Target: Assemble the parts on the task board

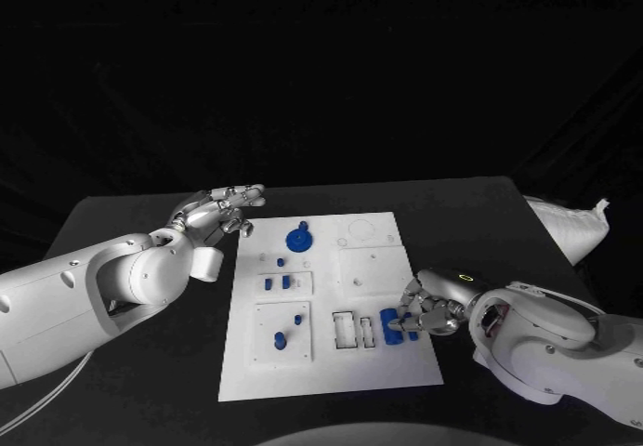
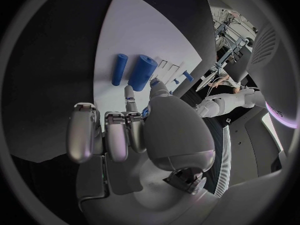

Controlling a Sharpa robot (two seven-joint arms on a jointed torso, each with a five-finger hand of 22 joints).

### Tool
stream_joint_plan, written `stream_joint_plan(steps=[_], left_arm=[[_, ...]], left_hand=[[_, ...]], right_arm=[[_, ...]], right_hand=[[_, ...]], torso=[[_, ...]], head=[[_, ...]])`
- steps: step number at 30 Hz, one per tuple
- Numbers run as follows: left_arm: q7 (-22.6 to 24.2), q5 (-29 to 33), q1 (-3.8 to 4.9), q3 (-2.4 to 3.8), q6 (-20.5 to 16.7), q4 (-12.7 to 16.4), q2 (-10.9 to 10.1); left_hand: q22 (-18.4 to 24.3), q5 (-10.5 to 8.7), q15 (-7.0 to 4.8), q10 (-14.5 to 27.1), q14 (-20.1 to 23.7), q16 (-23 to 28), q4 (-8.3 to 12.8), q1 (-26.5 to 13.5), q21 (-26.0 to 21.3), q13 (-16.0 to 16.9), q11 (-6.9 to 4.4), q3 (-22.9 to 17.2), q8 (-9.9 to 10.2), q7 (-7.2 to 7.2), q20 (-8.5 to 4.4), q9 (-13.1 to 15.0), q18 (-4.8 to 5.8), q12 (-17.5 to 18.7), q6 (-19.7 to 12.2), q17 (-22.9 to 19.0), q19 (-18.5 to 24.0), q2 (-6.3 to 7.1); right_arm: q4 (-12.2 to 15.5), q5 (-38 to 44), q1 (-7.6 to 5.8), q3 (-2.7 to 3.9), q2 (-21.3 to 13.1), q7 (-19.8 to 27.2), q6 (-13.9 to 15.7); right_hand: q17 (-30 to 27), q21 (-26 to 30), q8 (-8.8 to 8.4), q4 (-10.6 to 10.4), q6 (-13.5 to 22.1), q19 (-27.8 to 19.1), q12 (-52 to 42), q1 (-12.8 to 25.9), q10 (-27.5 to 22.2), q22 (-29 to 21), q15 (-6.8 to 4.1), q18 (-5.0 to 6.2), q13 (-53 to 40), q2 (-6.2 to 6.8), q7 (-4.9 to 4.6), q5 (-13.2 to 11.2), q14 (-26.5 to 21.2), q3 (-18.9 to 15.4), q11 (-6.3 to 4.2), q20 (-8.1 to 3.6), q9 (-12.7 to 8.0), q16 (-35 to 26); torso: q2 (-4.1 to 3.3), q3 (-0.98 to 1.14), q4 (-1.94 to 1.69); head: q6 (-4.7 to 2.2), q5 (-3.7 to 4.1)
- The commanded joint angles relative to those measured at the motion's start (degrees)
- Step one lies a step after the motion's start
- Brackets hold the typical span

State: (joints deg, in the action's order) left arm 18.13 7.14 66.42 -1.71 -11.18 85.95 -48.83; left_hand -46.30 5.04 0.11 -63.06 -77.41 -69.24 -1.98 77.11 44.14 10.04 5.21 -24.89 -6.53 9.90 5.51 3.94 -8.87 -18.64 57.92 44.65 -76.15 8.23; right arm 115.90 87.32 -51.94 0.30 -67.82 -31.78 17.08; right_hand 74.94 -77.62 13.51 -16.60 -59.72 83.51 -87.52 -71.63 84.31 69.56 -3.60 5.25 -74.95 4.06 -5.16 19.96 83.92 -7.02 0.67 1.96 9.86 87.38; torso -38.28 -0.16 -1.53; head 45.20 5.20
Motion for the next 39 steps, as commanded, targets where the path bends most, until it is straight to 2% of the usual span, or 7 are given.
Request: stream_joint_plan(steps=[1, 13, 21, 28, 32, 35, 39], left_arm=[[0.28, -0.17, 0.03, 0.02, 0.78, 0.2, -0.05], [0.14, -0.17, 0.03, 0.02, 0.78, 0.53, -0.44], [0.06, -0.17, 0.03, 0.02, 0.82, 0.66, -0.63], [0.04, -0.17, 0.03, 0.02, 0.84, 0.73, -0.73], [0.05, -0.17, 0.03, 0.02, 0.86, 0.78, -0.78], [0.06, -0.17, 0.03, 0.02, 0.86, 0.79, -0.8], [0.06, -0.17, 0.03, 0.02, 0.87, 0.8, -0.83]], left_hand=[[-0.05, 0.06, 0.23, 0.4, 0.28, 0.16, 0.07, -0.22, -0.19, 0.05, 0.14, 0.33, -0.36, 0.15, 0.35, -0.03, -0.42, -0.19, -0.38, 0.0, 0.15, -0.47], [-0.05, 0.06, 0.23, 0.4, 0.28, 0.16, 0.07, -0.22, -0.19, 0.05, 0.14, 0.33, -0.36, 0.15, 0.35, -0.03, -0.42, -0.19, -0.38, 0.0, 0.15, -0.47], [-0.05, 0.06, 0.23, 0.4, 0.28, 0.16, 0.07, -0.22, -0.19, 0.05, 0.14, 0.33, -0.36, 0.15, 0.35, -0.03, -0.42, -0.19, -0.38, 0.0, 0.15, -0.47], [-0.05, 0.06, 0.23, 0.4, 0.28, 0.16, 0.07, -0.22, -0.19, 0.05, 0.14, 0.33, -0.36, 0.15, 0.35, -0.03, -0.42, -0.19, -0.38, 0.0, 0.15, -0.47], [-0.05, 0.06, 0.23, 0.4, 0.28, 0.16, 0.07, -0.22, -0.19, 0.05, 0.14, 0.33, -0.36, 0.15, 0.35, -0.03, -0.42, -0.19, -0.38, 0.0, 0.15, -0.47], [-0.05, 0.06, 0.23, 0.4, 0.28, 0.16, 0.07, -0.22, -0.19, 0.05, 0.14, 0.33, -0.36, 0.15, 0.35, -0.03, -0.42, -0.19, -0.38, 0.0, 0.15, -0.47], [0.07, 0.06, 0.24, 0.53, 0.33, 0.18, 0.06, -0.27, -0.34, 0.09, 0.15, 0.4, -0.41, 0.15, 0.38, -0.02, -0.45, -0.36, -0.41, -0.14, 0.21, -0.46]], right_arm=[[-0.32, 2.79, 0.25, -0.01, 0.6, -1.3, -1.68], [-2.79, 4.67, 1.65, -0.01, 3.39, -1.74, -4.36], [-4.11, 5.17, 2.97, 0.0, 5.48, -1.89, -4.1], [-3.85, 5.11, 3.24, 0.01, 5.81, -1.8, -0.12], [-3.0, 4.53, 3.29, 0.05, 5.43, -1.45, 3.89], [-1.81, 3.36, 3.27, 0.26, 4.68, -0.95, 7.09], [-0.28, 0.73, 2.98, 0.72, 3.8, -0.38, 9.97]], right_hand=[[9.61, -0.24, 0.3, -0.01, 0.37, 1.21, -0.2, 0.0, 4.33, 0.08, -0.03, -1.16, -12.51, -0.51, -0.09, 0.2, 5.1, -0.36, -0.11, 0.06, 0.13, 0.29], [9.72, -0.3, 0.86, -0.01, 0.79, 1.15, 0.04, 0.74, 4.16, 0.16, -0.03, -1.16, -12.31, -1.03, -0.07, -0.81, 5.1, -0.98, -0.12, 0.07, 0.68, 0.35], [9.8, -0.46, 2.18, 0.19, -0.2, 1.13, 0.13, 0.24, 4.11, 0.41, -0.24, -1.18, -12.29, -2.16, 0.35, -0.81, 5.08, -1.01, -0.44, -0.02, 1.62, 0.38], [10.1, -0.79, 3.96, 0.32, -1.97, 1.22, -0.12, -0.7, 4.32, 0.91, -0.84, -1.25, -12.64, -3.9, 1.23, 1.19, 5.13, -0.86, -1.19, -0.51, 3.15, 0.5], [10.27, -0.99, 4.9, 0.53, -2.83, 1.31, -0.32, -1.67, 4.47, 1.23, -1.3, -1.3, -12.9, -4.54, 1.85, 3.2, 5.16, -0.72, -1.74, -0.92, 4.17, 0.57], [10.45, -1.14, 5.27, 0.62, -2.97, 1.38, -0.46, -2.32, 4.58, 1.46, -1.56, -1.35, -13.07, -4.85, 2.13, 4.57, 5.19, -0.62, -2.02, -1.18, 4.77, 0.64], [10.48, -1.18, 5.37, 0.64, -2.86, 1.41, -0.58, -2.63, 4.66, 1.52, -1.66, -1.37, -13.21, -4.96, 2.21, 5.35, 5.2, -0.61, -2.11, -1.3, 5.1, 0.65]], torso=[[-0.06, -0.05, -0.04], [0.01, -0.03, -0.07], [0.08, -0.04, -0.13], [0.08, 0.0, 0.01], [0.11, 0.01, 0.0], [0.19, -0.02, -0.07], [0.17, -0.02, -0.09]], head=[[0.21, -0.15], [0.71, -0.63], [0.91, -0.75], [0.77, -0.85], [0.73, -0.83], [0.74, -0.79], [0.58, -0.74]])
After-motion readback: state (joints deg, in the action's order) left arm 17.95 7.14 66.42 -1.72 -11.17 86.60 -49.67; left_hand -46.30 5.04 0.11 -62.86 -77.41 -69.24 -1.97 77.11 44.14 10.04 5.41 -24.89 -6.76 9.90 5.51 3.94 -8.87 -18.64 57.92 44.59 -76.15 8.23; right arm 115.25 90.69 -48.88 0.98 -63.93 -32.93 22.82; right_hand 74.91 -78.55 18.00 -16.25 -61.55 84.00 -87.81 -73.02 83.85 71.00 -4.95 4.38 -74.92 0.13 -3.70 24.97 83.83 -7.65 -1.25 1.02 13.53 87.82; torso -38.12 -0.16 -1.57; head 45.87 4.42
